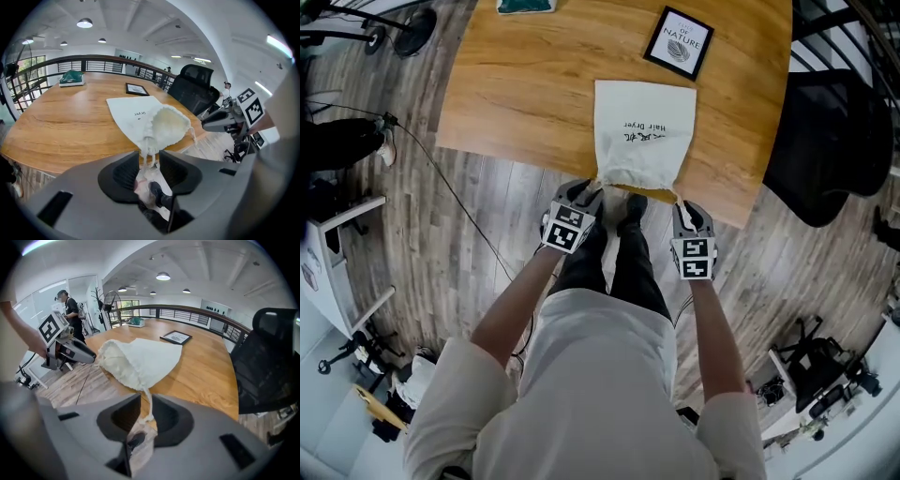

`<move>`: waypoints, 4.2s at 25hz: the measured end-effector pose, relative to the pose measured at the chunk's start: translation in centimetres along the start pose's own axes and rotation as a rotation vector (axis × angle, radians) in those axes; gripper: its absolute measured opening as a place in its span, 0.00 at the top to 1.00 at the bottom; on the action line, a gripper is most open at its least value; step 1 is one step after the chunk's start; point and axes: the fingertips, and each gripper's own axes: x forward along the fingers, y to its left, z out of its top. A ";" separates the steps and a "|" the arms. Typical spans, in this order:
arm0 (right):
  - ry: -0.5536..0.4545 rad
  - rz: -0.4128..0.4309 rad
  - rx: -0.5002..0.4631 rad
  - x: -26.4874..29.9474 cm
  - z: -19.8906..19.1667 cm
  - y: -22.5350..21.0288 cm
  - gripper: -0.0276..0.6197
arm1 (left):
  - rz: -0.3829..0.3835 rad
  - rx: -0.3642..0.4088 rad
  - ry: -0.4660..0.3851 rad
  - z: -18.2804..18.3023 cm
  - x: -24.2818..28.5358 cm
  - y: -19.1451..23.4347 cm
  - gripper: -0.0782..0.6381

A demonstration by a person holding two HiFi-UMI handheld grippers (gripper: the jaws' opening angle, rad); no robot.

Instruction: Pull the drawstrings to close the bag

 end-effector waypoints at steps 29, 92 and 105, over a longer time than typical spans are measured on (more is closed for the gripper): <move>0.028 0.051 -0.030 3.9 3.0 -1.4 0.94 | 0.141 -0.081 -0.035 2.0 0.4 2.6 0.90; -0.564 -0.207 0.387 -18.2 22.7 -19.1 0.94 | 0.436 -0.149 -0.622 25.9 -23.3 4.2 0.90; -0.593 -0.243 0.442 -18.9 22.5 -21.0 0.94 | 0.455 -0.152 -0.632 26.4 -23.7 4.5 0.90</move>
